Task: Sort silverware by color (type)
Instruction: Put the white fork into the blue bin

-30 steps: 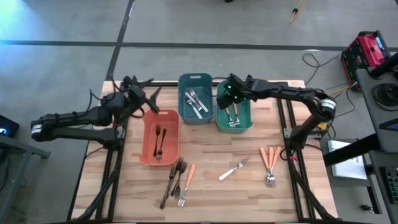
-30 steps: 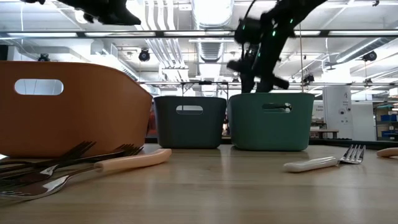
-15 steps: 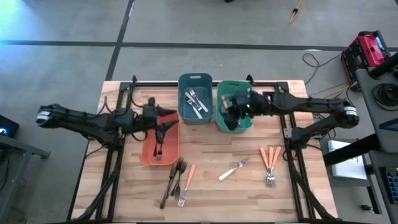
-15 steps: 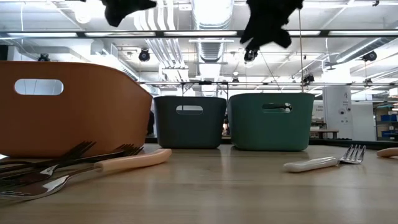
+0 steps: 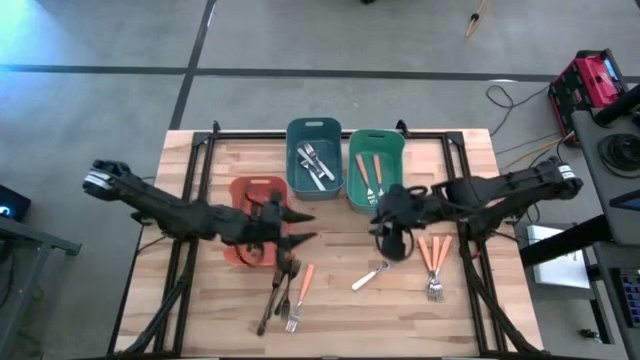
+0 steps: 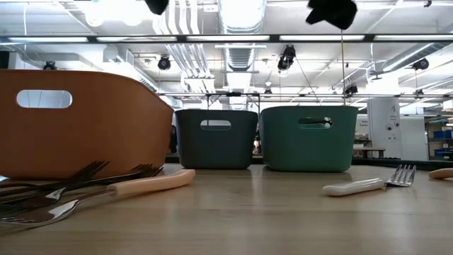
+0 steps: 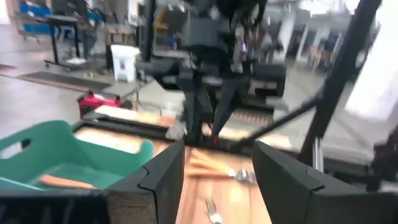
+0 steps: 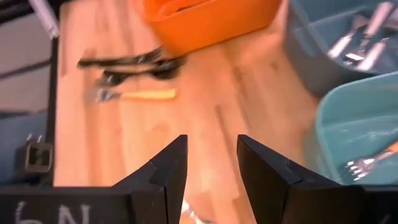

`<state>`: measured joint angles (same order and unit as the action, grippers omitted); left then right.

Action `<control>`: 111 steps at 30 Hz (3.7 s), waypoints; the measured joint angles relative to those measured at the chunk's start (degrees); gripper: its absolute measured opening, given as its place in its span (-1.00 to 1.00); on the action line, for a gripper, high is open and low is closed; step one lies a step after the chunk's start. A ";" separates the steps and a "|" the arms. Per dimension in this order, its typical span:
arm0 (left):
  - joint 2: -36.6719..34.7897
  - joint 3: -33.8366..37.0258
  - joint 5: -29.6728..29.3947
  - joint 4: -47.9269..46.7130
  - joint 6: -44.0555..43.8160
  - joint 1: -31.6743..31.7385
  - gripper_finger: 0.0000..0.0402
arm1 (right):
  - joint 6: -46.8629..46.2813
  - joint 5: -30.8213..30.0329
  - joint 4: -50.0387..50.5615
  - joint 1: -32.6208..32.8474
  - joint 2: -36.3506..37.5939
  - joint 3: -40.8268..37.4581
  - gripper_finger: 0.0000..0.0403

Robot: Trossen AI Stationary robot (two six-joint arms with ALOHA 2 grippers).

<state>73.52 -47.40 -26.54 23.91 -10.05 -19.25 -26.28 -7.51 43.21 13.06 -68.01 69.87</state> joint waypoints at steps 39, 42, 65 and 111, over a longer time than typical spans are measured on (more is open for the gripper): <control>52.69 -44.95 -0.37 -33.54 -7.80 -0.94 0.06 | -0.26 -4.68 -0.46 14.21 3.28 -0.66 -0.32; 53.81 -44.91 0.09 -32.74 -8.43 -0.99 0.17 | -0.45 -4.68 -0.48 14.21 3.26 -0.70 -0.31; 62.18 -44.72 4.96 -20.26 -5.32 0.20 0.28 | -3.74 -6.01 -0.66 14.21 3.26 -6.04 -0.29; 57.55 -44.40 -4.69 -28.30 -8.64 0.50 -0.84 | 0.36 -5.59 -9.31 18.48 6.16 -6.56 -0.29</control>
<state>131.06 -91.80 -31.23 -4.39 -18.69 -18.74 -25.92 -13.10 33.89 31.53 -61.86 63.31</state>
